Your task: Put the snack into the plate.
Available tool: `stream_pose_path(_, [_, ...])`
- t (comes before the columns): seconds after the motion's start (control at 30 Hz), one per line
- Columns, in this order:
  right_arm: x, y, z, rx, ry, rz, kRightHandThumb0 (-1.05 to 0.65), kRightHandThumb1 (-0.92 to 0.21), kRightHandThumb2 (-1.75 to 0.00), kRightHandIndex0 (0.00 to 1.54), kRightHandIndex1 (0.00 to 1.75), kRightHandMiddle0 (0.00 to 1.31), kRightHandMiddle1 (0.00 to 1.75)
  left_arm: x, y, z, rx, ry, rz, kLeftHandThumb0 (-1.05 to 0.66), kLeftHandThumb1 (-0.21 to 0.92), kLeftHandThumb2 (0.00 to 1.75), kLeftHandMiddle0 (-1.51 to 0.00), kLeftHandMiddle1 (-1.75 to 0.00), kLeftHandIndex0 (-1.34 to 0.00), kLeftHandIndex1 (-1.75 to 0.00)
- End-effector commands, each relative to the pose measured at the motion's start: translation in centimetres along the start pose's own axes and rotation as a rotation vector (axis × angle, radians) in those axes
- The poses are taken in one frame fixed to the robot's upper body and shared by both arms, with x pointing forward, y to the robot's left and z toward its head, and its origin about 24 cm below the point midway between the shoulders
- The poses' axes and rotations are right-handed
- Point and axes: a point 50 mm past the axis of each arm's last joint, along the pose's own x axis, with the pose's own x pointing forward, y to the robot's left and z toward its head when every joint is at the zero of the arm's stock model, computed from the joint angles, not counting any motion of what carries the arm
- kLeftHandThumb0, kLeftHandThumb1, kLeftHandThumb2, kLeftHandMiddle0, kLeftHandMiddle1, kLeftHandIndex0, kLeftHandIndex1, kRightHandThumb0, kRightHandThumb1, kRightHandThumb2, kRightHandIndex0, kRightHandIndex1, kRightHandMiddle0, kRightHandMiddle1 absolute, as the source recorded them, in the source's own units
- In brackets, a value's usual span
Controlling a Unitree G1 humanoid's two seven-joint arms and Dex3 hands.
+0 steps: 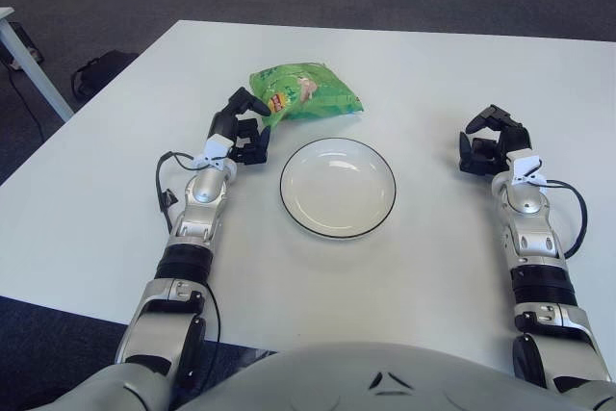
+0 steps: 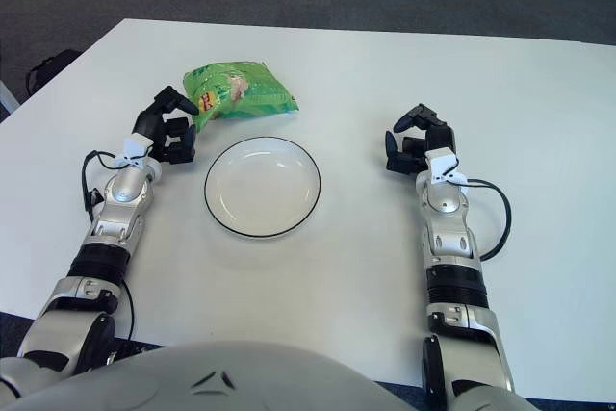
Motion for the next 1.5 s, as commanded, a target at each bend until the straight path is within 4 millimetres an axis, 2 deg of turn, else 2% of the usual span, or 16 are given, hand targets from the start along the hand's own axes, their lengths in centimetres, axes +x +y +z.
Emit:
stream_pose_path(0.0, [-1.8,0.9,-3.6,-0.018,0.170,0.048,-0.49,-0.31,-1.33,1.36,1.75,0.63,1.75,-4.2,-0.9,-4.2,-0.055,0.203,0.009,-0.44,0.43,1.18,-1.19,-1.75,-0.52,-1.75])
stream_pose_path(0.63, [-2.5,1.5,-3.7,-0.014,0.167,0.073,-0.49,-0.31,-1.33,1.35,1.75,0.63,1.75,-4.9,0.1,-4.1,-0.104,0.238,0.012,-0.44,0.45,1.16,-1.16,-1.75,-0.51,-1.75])
stream_pose_path(0.9, [-2.4,1.8,-3.7,-0.010,0.170,0.086,-0.49,-0.31,-1.33,1.35,1.75,0.62,1.75,-4.5,1.4,-3.7,-0.123,0.238,0.032,-0.44,0.45,1.15,-1.20,-1.75,-0.51,-1.75])
stream_pose_path(1.03, [-2.4,1.9,-3.7,-0.007,0.167,0.090,-0.49,-0.31,-1.33,1.35,1.75,0.62,1.75,-4.0,2.3,-2.9,-0.126,0.223,0.038,-0.44,0.45,1.15,-1.20,-1.75,-0.51,-1.75])
stream_pose_path(1.17, [-2.2,1.9,-3.6,-0.008,0.167,0.099,-0.49,-0.31,-1.33,1.35,1.75,0.63,1.75,-3.3,4.0,-1.2,-0.133,0.184,0.050,-0.44,0.45,1.15,-1.18,-1.75,-0.51,-1.75])
stream_pose_path(1.27, [-2.1,1.9,-3.6,-0.007,0.168,0.101,-0.49,-0.31,-1.33,1.35,1.75,0.63,1.75,-3.1,4.4,-0.4,-0.133,0.176,0.048,-0.44,0.45,1.14,-1.16,-1.75,-0.50,-1.75])
stream_pose_path(1.47, [-1.8,1.9,-3.6,-0.006,0.174,0.099,-0.49,-0.30,-1.34,1.35,1.75,0.63,1.75,-2.2,4.6,2.8,-0.074,0.121,0.019,-0.43,0.46,1.13,-1.13,-1.75,-0.49,-1.75])
